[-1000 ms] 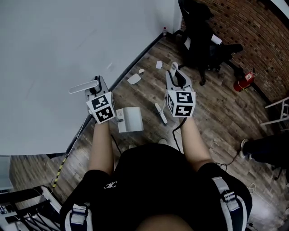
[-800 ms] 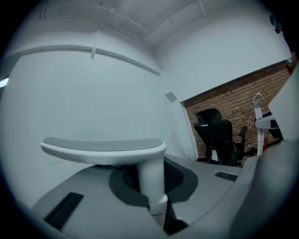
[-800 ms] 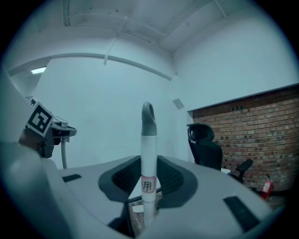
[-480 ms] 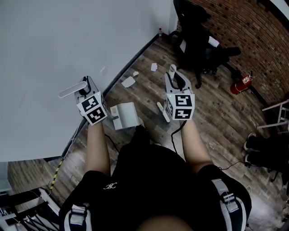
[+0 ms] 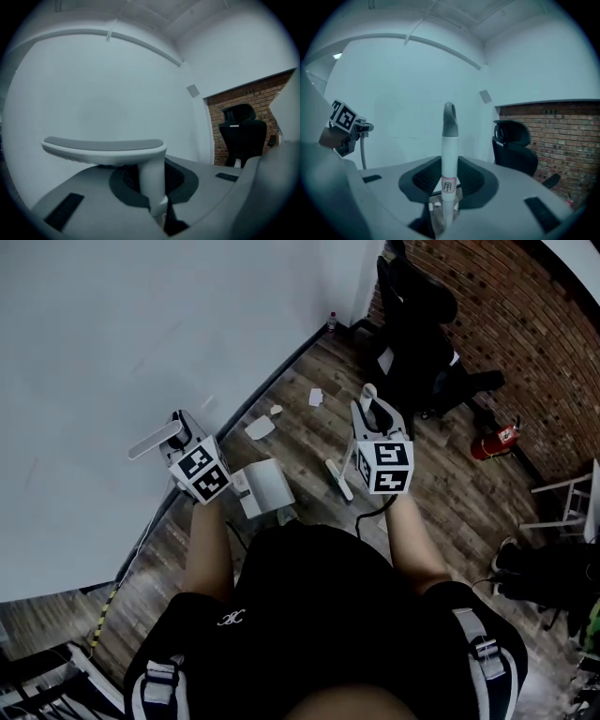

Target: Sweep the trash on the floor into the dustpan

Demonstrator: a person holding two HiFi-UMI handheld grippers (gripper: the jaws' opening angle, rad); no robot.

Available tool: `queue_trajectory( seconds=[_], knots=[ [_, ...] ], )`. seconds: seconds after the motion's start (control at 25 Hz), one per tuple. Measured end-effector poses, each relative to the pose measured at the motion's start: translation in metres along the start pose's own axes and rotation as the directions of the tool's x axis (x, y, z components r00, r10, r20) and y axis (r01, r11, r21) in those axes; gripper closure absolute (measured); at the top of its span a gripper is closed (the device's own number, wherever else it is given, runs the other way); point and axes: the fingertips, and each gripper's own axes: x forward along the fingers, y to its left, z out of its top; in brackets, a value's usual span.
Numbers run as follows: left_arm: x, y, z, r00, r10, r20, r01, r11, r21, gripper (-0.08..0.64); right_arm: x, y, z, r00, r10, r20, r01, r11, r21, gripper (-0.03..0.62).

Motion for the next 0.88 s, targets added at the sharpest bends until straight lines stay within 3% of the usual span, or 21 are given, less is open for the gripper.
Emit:
queue_trajectory(
  seconds=[0.48,0.68,0.88],
  knots=[
    [0.112,-0.005,-0.049,0.994,-0.027,-0.106,0.019,0.997,-0.069,0.532,0.127,-0.034,0.02,0.998,-0.051,-0.025,0.051,0.999,-0.003,0.477],
    [0.144,0.002,-0.057,0.989,0.018,-0.146,-0.031,0.996,-0.088,0.531,0.178,-0.053,0.044,0.999,-0.048,0.01,0.048,0.999,-0.006,0.477],
    [0.174,0.012,-0.074,0.975,0.114,-0.192,-0.138,0.984,-0.112,0.53,0.242,-0.075,0.042,1.0,-0.005,0.012,0.006,0.999,-0.032,0.477]
  ],
)
